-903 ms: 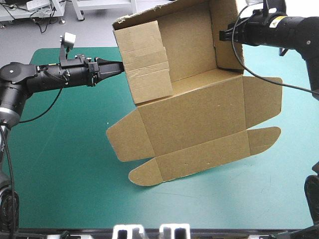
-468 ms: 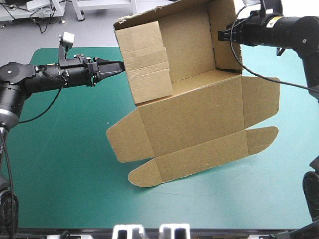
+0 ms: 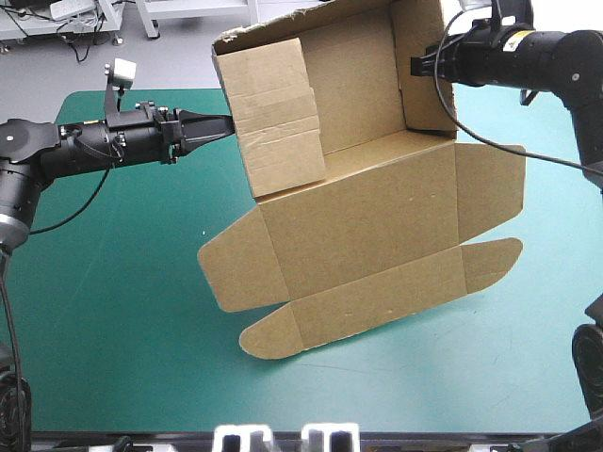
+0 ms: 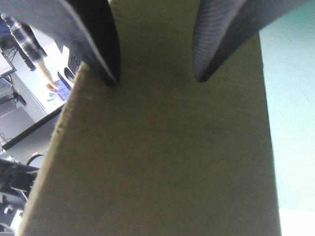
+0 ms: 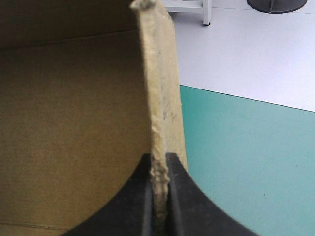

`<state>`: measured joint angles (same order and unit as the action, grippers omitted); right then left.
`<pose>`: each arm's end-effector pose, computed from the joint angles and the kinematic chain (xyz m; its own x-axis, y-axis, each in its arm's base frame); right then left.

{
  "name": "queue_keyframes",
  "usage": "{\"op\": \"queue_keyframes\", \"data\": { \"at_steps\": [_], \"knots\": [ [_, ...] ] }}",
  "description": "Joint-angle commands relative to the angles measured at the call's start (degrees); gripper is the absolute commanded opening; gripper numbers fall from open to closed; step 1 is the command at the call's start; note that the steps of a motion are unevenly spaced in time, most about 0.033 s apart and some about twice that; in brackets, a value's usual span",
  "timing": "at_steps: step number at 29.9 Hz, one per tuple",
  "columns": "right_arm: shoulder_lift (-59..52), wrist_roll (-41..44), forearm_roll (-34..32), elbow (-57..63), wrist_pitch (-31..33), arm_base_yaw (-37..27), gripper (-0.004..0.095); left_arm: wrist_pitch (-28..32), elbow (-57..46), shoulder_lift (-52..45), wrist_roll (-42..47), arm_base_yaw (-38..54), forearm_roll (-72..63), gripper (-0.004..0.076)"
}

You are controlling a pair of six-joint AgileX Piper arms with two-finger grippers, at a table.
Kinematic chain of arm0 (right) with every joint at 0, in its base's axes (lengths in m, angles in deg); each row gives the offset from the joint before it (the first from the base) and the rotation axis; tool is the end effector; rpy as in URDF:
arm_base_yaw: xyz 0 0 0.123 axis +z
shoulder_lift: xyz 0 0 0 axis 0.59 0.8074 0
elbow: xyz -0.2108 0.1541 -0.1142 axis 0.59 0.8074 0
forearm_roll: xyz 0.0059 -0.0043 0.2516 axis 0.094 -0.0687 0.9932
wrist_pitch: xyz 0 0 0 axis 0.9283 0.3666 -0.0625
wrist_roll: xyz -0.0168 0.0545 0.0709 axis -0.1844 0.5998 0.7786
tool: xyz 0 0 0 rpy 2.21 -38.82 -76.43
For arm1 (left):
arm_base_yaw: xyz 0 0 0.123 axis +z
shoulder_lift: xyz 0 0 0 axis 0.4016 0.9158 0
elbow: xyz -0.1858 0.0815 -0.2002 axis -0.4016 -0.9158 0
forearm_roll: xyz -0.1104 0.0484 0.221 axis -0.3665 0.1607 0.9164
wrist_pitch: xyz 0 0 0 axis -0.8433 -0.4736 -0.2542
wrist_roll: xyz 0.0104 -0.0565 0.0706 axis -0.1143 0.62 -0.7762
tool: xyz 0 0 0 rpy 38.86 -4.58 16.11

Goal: Fold the box

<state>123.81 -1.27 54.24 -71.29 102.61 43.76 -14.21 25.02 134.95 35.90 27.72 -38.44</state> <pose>0.3257 0.0724 0.5135 -0.4418 -0.0231 -0.8968 -0.3914 0.9045 0.1695 0.2886 -0.0632 0.4302 -0.6868 -0.1922 -0.7010 0.5889 0.4182 -0.6916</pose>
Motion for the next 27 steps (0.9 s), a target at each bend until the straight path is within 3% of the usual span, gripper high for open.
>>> {"op": "queue_keyframes", "data": {
  "at_steps": [1, 20, 27],
  "knots": [
    [-2.36, 0.93, 3.36, -1.61, -4.93, -0.06, -0.0019, -4.79, 1.82, -3.1, -0.61, -0.53, -5.38, 0.034],
    [-2.36, 1.99, 4.32, -1.61, -5.75, -0.06, -0.0019, -4.79, 1.82, -5.62, -1.0, -0.53, -2.95, 0.034],
    [-2.36, 1.97, 7.89, -1.61, -5.41, -0.06, -0.0019, -3.82, 1.82, -5.72, -1.83, -0.53, 1.41, 0.034]
  ]
}}
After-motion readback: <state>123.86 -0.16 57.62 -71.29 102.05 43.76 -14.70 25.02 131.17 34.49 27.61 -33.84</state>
